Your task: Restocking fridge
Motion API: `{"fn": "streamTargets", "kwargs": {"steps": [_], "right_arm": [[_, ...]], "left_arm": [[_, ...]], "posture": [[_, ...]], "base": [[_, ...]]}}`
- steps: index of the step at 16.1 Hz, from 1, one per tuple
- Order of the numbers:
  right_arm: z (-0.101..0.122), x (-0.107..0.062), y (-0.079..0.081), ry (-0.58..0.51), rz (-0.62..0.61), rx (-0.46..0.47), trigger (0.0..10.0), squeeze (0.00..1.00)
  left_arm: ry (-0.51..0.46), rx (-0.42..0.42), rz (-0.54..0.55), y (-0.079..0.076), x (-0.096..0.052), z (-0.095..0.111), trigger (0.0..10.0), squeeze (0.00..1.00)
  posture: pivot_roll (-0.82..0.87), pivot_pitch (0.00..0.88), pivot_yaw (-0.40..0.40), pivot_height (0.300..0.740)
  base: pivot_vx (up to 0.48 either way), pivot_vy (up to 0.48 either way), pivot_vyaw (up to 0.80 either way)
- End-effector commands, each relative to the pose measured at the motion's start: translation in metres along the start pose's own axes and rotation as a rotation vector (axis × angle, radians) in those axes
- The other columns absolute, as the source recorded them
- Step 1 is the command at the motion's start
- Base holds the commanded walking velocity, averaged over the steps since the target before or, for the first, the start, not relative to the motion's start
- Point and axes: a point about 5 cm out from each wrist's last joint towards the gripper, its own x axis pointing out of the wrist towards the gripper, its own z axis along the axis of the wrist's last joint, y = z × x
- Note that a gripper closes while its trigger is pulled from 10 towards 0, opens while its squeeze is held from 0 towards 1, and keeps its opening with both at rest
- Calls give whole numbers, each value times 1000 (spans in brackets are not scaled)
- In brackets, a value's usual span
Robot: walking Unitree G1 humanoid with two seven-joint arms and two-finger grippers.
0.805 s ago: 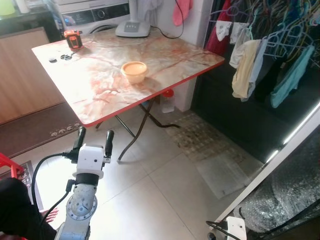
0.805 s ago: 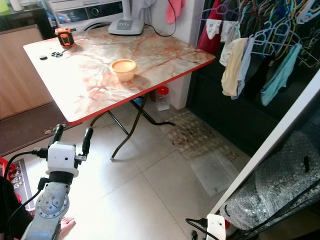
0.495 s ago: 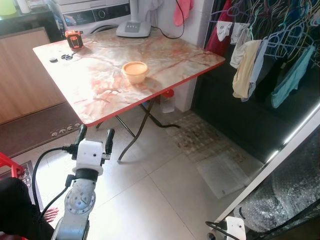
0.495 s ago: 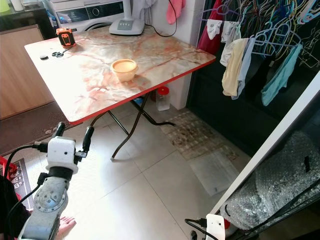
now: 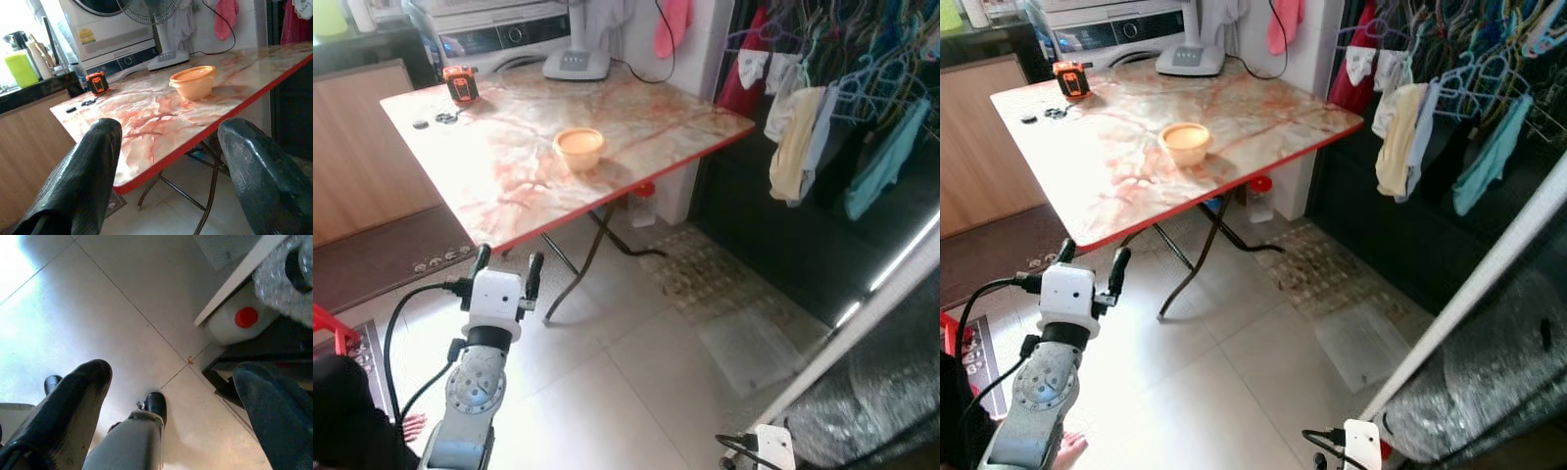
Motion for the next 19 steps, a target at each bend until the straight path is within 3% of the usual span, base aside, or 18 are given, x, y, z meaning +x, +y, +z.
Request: {"fn": "streamTargets", "kwargs": {"steps": [1, 19], "right_arm": [[4, 1, 3, -10, 8, -7, 10000, 0], [4, 1, 5, -17, 22, 38, 10000, 0]], "left_arm": [[-8, -10, 8, 5, 2, 5, 10000, 0], [-10, -30, -1, -1, 8, 11, 10000, 0]], "posture": [[-131, 11, -14, 740], [-128, 31, -17, 740]], "base": [[315, 0, 800], [327, 0, 44]]}}
